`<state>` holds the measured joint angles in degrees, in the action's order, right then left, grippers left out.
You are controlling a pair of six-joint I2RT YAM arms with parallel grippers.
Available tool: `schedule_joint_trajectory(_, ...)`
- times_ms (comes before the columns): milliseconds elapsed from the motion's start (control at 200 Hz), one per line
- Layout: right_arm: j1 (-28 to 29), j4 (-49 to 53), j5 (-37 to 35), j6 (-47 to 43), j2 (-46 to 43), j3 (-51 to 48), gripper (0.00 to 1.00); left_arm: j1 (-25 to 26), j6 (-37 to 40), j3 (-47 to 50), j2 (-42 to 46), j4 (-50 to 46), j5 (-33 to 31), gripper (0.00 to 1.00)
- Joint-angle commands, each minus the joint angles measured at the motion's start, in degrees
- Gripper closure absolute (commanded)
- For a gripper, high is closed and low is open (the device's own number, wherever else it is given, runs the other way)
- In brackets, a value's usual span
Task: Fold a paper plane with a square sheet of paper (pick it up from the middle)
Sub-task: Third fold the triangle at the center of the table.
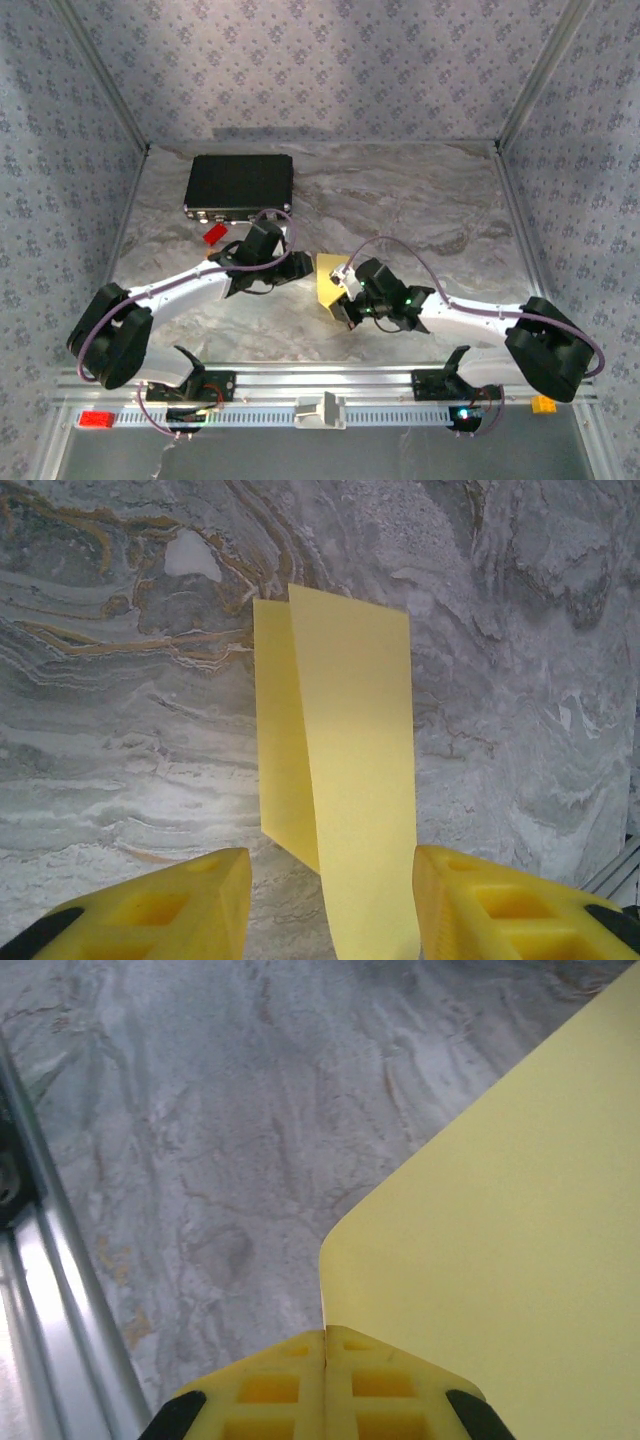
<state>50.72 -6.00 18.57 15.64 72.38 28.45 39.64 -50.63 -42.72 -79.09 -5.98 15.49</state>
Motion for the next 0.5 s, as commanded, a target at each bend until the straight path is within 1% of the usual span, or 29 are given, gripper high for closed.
schedule_joint_trajectory(0,-0.3,-1.8,5.4,1.8,1.1,0.9,1.0,-0.4,2.3,-3.0,-1.9,1.2,2.8,0.59)
schedule_joint_trajectory(145,-0.7,-4.1,5.0,2.0,2.4,0.0,1.0,-0.4,4.2,-6.7,-6.6,2.1,5.7,0.68)
schedule_joint_trajectory(320,-1.5,-7.9,4.9,3.3,3.6,-1.5,1.0,-0.4,6.1,-12.0,-14.2,2.4,9.6,0.79)
schedule_joint_trajectory(495,-1.8,-9.5,5.0,4.0,5.1,-2.0,1.0,-0.4,8.1,-16.0,-21.6,0.9,11.8,0.83)
